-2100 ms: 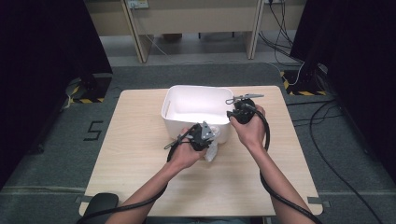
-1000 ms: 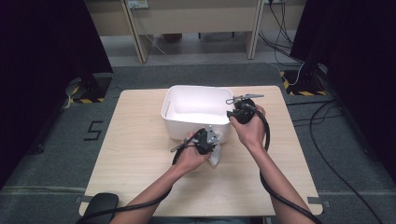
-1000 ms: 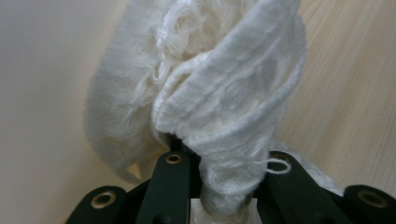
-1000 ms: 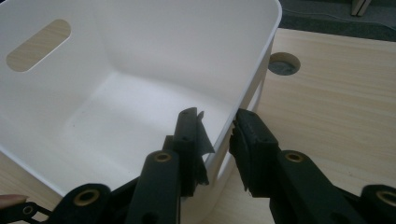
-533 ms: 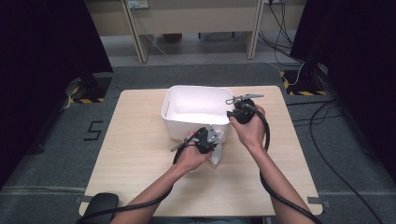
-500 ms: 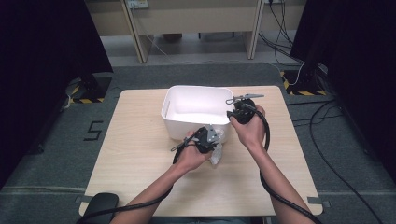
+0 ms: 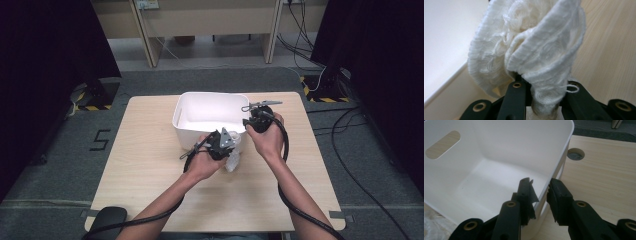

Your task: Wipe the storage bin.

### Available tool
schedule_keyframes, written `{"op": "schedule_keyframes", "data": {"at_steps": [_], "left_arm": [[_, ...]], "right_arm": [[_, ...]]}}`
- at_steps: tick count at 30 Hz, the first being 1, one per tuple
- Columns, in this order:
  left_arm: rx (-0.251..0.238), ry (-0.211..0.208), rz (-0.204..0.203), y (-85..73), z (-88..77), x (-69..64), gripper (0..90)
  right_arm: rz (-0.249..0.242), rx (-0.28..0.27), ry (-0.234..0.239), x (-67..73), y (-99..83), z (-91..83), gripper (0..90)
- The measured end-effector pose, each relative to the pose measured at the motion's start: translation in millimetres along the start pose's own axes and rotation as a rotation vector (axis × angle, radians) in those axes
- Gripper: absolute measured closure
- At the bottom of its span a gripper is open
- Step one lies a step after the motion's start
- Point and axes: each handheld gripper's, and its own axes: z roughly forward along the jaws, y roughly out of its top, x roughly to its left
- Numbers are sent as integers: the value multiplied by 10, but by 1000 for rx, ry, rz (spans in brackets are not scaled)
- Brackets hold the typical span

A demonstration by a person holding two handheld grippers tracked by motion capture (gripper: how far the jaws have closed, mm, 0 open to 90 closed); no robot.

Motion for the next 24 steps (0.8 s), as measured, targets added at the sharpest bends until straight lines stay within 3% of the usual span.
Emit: {"op": "schedule_keyframes", "data": {"at_steps": [24], "left_arm": [[-15, 4, 12, 131, -71, -8, 778]], "right_arm": [[2, 3, -2, 5, 3, 2, 719]]}}
